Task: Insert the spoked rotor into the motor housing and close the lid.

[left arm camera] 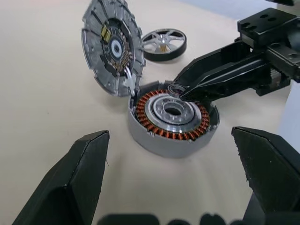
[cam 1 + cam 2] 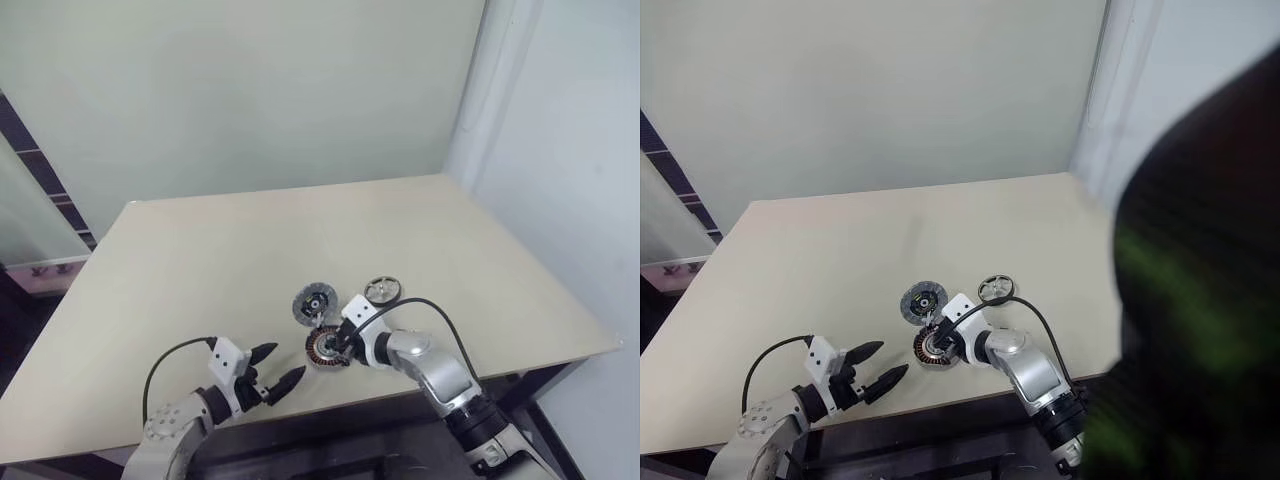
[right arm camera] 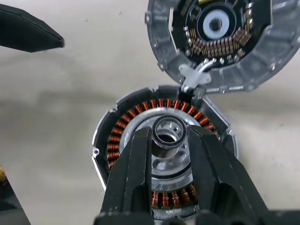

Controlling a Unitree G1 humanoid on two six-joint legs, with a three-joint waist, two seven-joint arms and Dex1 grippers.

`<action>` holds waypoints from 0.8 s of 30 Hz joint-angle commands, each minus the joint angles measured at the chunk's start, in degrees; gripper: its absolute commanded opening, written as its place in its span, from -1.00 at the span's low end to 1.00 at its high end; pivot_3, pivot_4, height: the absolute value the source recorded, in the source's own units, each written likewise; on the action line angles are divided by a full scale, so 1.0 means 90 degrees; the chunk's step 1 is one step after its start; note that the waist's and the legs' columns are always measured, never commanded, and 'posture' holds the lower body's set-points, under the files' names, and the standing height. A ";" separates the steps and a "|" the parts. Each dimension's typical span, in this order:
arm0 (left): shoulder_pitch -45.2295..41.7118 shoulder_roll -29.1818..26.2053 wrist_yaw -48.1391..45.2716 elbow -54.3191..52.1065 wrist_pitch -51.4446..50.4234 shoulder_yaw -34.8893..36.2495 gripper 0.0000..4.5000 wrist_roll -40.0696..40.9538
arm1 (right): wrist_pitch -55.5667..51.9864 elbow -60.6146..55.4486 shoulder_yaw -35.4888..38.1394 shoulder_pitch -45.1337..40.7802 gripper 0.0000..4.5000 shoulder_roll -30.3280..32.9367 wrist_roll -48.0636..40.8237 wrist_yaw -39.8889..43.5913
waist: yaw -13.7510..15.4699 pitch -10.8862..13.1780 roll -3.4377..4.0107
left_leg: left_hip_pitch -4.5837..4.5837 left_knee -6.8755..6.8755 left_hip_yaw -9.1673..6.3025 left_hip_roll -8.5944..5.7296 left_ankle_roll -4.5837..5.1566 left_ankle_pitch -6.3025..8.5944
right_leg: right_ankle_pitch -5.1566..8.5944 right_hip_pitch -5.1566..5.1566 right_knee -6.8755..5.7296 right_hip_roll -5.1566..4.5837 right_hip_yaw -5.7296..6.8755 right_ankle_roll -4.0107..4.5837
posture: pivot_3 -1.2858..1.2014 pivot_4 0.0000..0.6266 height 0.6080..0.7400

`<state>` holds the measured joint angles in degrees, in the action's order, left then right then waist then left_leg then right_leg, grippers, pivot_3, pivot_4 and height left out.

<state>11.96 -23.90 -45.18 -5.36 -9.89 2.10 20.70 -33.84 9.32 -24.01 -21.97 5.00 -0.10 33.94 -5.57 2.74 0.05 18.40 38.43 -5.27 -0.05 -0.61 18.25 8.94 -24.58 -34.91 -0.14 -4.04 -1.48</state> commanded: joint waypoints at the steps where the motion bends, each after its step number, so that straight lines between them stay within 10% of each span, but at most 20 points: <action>1: -0.0042 -0.0065 -0.0052 -0.0126 0.0131 0.0015 1.00 -0.0016 | 0.0158 0.0020 -0.0011 -0.0210 -0.64 -0.0100 0.0022 -0.0034 | 0.0000 0.0000 0.0000 | -0.0001 0.0000 -0.0001 0.0000 0.0000 0.0000 | 0.0000 0.0000 0.0000 0.0000 0.0000 0.0000 | 0.03 -1.00 1.00; 24: 0.0043 -0.0082 -0.0039 -0.0213 0.0119 -0.0023 1.00 -0.0079 | 0.0290 0.0351 -0.0130 -0.0197 -0.64 -0.0178 0.0173 0.0025 | -0.0001 0.0000 0.0001 | -0.0001 -0.0002 -0.0001 0.0002 0.0000 0.0000 | 0.0000 -0.0004 0.0000 0.0001 0.0001 0.0000 | 0.03 -1.00 1.00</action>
<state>12.84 -24.04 -45.28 -5.40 -9.87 1.58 20.03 -32.27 13.18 -25.09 -22.39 3.80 1.31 33.96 -5.58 2.75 0.06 18.40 38.40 -5.28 -0.03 -0.61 18.25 8.94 -24.61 -34.91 -0.14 -4.03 -1.48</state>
